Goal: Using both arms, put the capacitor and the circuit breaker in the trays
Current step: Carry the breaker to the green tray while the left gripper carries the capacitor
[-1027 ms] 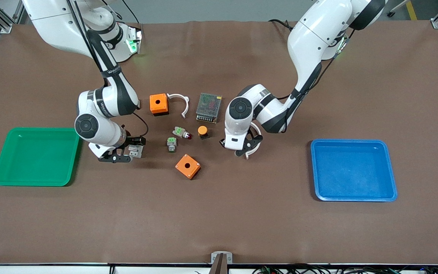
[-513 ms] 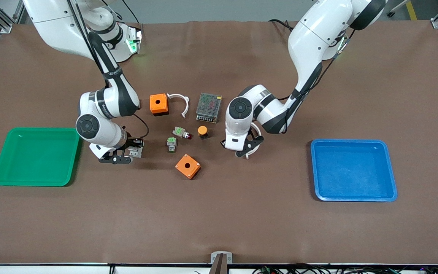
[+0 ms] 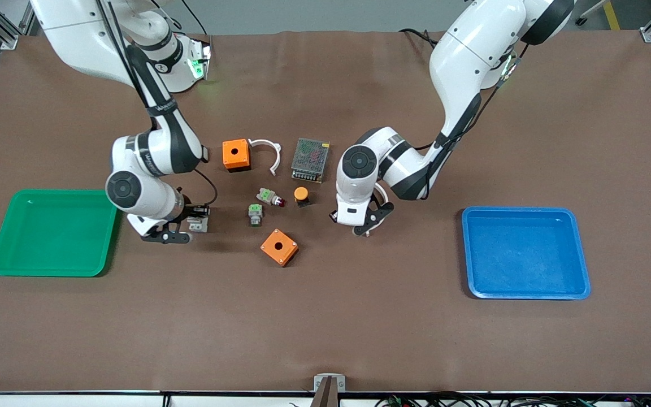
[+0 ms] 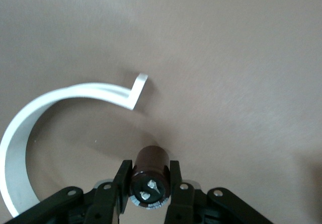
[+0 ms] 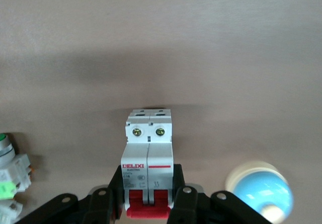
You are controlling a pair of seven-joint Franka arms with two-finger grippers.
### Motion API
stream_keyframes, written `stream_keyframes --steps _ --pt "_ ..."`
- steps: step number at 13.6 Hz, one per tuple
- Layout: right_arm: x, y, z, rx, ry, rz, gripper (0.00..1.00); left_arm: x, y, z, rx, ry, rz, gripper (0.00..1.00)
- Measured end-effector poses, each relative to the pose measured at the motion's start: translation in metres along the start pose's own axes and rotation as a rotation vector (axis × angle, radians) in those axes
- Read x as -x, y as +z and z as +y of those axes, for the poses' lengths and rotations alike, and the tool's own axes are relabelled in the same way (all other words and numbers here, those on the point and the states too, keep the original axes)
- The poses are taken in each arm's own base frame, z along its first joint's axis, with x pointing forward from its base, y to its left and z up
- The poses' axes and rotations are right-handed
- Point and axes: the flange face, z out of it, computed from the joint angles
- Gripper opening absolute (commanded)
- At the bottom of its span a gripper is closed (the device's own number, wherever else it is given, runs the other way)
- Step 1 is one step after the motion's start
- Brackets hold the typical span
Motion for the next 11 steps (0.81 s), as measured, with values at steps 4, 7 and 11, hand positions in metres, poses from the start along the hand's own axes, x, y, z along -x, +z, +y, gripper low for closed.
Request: stream_keyframes --steps 4,7,11 --pt "-0.008 -0.098 0.098 -0.02 0.042 -0.035 0.18 -0.079 -0.073 -0.006 0.09 -0.029 0.082 0.0" --pt "-0.014 -0.127 0.198 0.012 0.012 -0.022 0.18 -0.162 -0.118 -0.036 0.112 0.027 0.135 0.0" --pt "-0.012 -0.124 0.304 0.021 -0.019 0.007 0.18 -0.266 -0.123 -0.103 0.029 0.166 0.139 0.0"
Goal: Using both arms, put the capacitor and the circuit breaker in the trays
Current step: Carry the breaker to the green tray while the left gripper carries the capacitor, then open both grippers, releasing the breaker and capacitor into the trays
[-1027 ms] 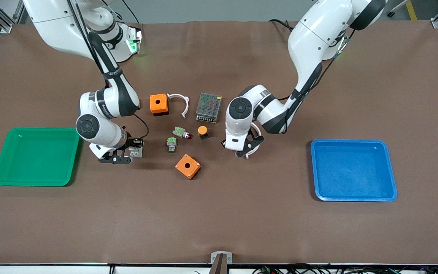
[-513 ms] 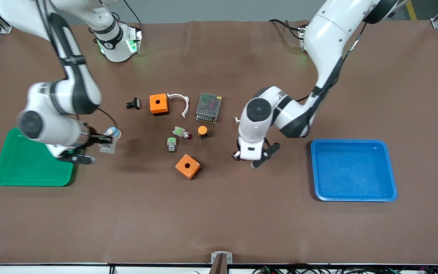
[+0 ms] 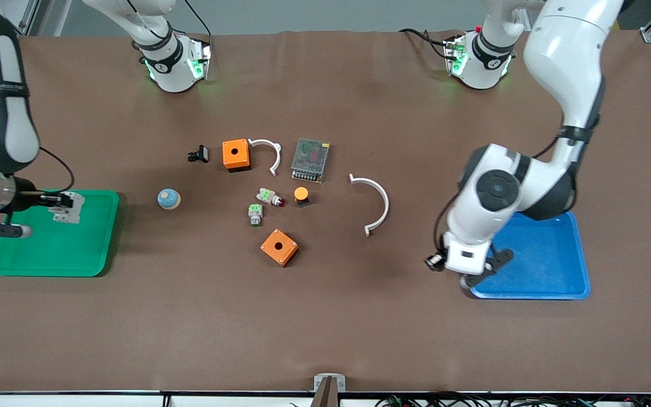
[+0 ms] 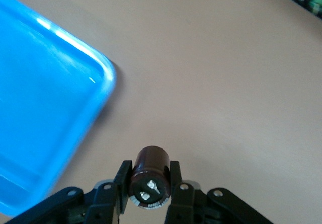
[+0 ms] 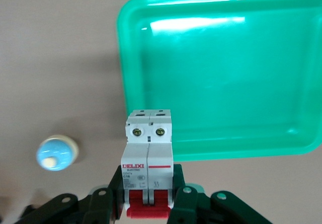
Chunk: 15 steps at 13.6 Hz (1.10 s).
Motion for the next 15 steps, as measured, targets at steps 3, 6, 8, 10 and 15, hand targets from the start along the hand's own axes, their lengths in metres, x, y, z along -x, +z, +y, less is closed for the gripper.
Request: stream_keyframes --steps 3,6,8,10,15 --pt "-0.009 0.032 0.044 0.007 -0.037 0.045 0.19 -0.053 0.011 -0.066 -0.037 0.128 -0.019 0.0" --pt "-0.021 0.083 0.066 0.013 -0.052 0.052 0.19 -0.098 0.043 -0.144 -0.066 0.223 -0.07 0.0" --pt "-0.026 0.108 0.073 0.013 -0.049 0.048 0.19 -0.112 0.068 -0.182 -0.075 0.259 -0.111 0.0" --pt "-0.027 0.121 0.075 0.01 -0.047 0.037 0.19 -0.115 0.088 -0.206 -0.082 0.27 -0.147 0.0" --pt "-0.027 0.132 0.087 0.014 -0.029 0.052 0.21 -0.099 0.114 -0.214 -0.093 0.281 -0.203 1.0"
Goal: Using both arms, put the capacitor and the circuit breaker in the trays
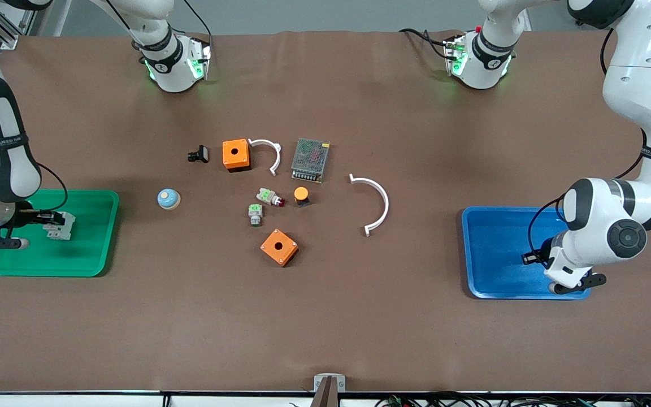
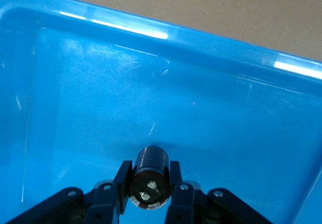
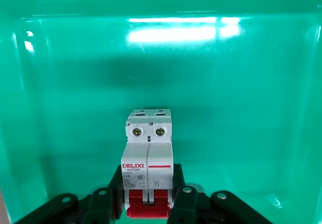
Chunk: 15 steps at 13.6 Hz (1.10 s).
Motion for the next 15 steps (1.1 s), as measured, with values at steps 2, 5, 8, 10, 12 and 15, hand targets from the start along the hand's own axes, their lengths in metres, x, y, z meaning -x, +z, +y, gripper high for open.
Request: stream_keyframes --steps 2,5,8,10,12,15 --pt "0.0 0.003 0.005 0.005 0.006 0.014 0.22 -0.002 -0.008 0.001 0.002 0.001 0.015 1.0" --pt "-0.001 0.007 0.007 0.006 0.009 0.017 0.88 -0.015 -0.064 -0.002 0.011 -0.006 0.115 1.0" --pt "-0.002 0.005 0.006 0.007 0.009 0.02 0.99 -0.012 -0.17 -0.004 -0.006 0.024 0.223 1.0" --pt "-0.005 -0.011 0.004 0.005 0.003 0.026 0.99 0.016 -0.251 0.002 -0.043 0.081 0.24 1.0" --pt "-0.005 -0.048 -0.008 -0.006 -0.009 0.014 0.98 0.052 -0.313 0.012 -0.079 0.127 0.224 1.0" --pt "0.004 -0.112 -0.052 -0.012 0.011 0.006 0.98 0.094 -0.373 0.011 -0.06 0.216 0.208 1.0"
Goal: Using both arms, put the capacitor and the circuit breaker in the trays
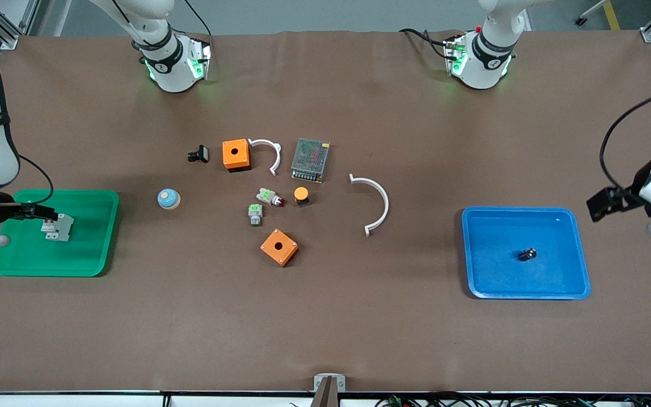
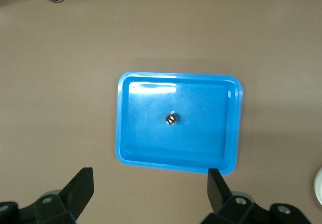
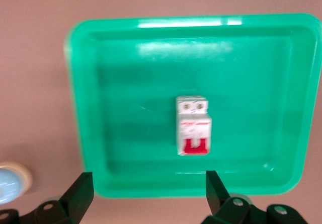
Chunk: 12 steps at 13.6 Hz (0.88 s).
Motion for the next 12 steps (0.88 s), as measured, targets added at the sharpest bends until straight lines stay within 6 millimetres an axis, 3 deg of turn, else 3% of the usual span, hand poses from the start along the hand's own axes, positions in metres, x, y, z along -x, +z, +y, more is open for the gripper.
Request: stream_keyframes --steps 2,5,9,12 --pt "0.013 -0.025 -0.039 0.004 0.012 0.013 0.98 0.02 -0.032 -0.006 0.052 0.036 -0.017 1.0" --pt "0.031 -0.042 -0.086 0.008 0.019 0.025 0.98 0.057 -0.056 -0.002 0.124 0.038 -0.081 1.0" --pt "0.046 -0.069 -0.129 0.012 0.043 0.03 0.99 0.09 -0.061 0.028 0.126 0.049 -0.105 1.0" --pt "0.058 -0.094 -0.159 0.014 0.051 0.031 0.99 0.098 -0.059 0.031 0.123 0.053 -0.114 1.0"
